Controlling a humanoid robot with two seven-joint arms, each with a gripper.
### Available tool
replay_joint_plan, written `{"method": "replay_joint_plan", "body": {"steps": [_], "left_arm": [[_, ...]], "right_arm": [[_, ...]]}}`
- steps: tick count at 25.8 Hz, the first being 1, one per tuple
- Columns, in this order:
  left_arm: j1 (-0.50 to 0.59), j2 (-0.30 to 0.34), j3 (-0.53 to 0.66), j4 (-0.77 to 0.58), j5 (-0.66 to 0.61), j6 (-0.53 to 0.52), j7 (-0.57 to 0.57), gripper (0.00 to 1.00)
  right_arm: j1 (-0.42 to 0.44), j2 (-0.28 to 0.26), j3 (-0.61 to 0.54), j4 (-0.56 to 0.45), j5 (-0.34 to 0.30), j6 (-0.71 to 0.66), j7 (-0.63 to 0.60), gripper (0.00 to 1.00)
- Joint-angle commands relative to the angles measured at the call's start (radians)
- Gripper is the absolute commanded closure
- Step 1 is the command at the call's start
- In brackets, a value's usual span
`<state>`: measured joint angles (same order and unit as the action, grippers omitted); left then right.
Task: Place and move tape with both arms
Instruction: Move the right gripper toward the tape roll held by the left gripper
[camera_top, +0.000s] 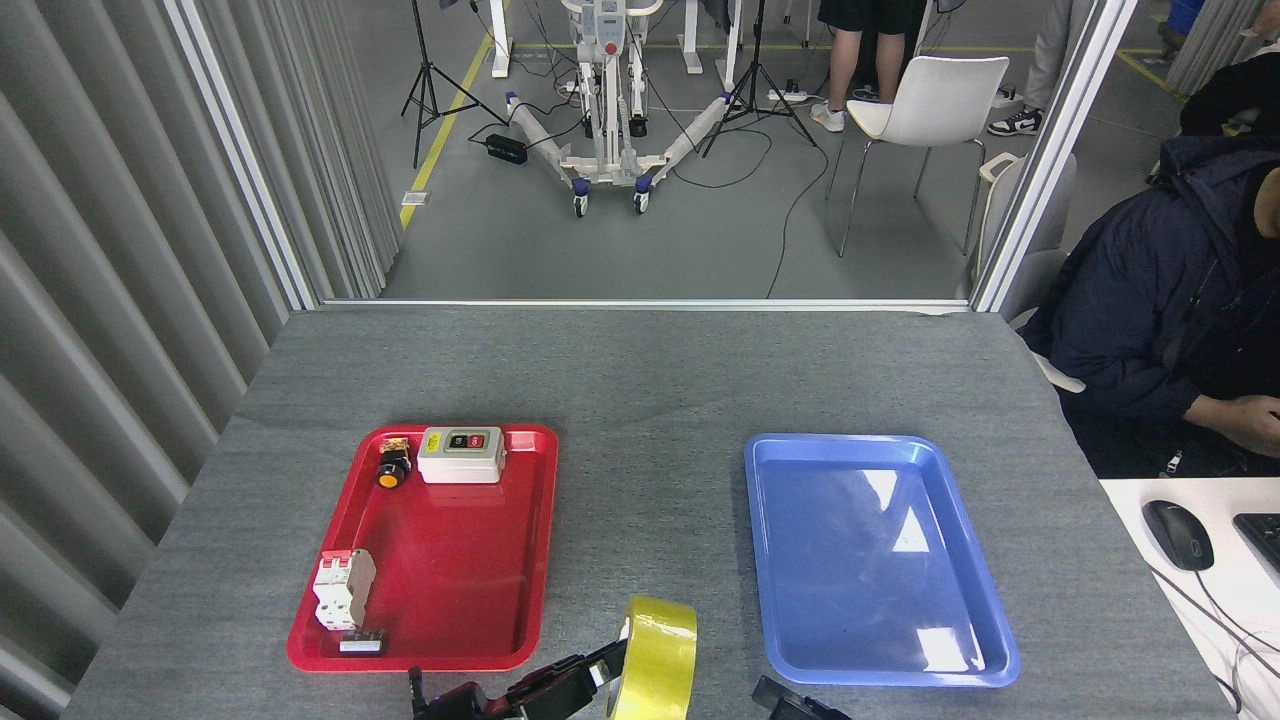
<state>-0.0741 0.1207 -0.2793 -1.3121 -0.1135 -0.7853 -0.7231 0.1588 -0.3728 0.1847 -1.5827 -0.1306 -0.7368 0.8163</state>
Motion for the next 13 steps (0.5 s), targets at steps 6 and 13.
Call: {"method": "replay_joint_plan", "body": {"steps": [6, 13], "left_arm": [[-0.010, -0.003, 0.003, 0.019, 0.000, 0.000, 0.001, 1.00], [-0.015, -0.003, 0.005, 0.034, 0.000, 0.000, 0.001, 1.00]], "right_arm": [[-0.041, -0.055, 0.142, -0.008, -0.008, -0.049, -0.192, 0.00], [-0.147, -0.054, 0.226, -0.008, 0.000, 0.115, -0.200, 0.01]]}}
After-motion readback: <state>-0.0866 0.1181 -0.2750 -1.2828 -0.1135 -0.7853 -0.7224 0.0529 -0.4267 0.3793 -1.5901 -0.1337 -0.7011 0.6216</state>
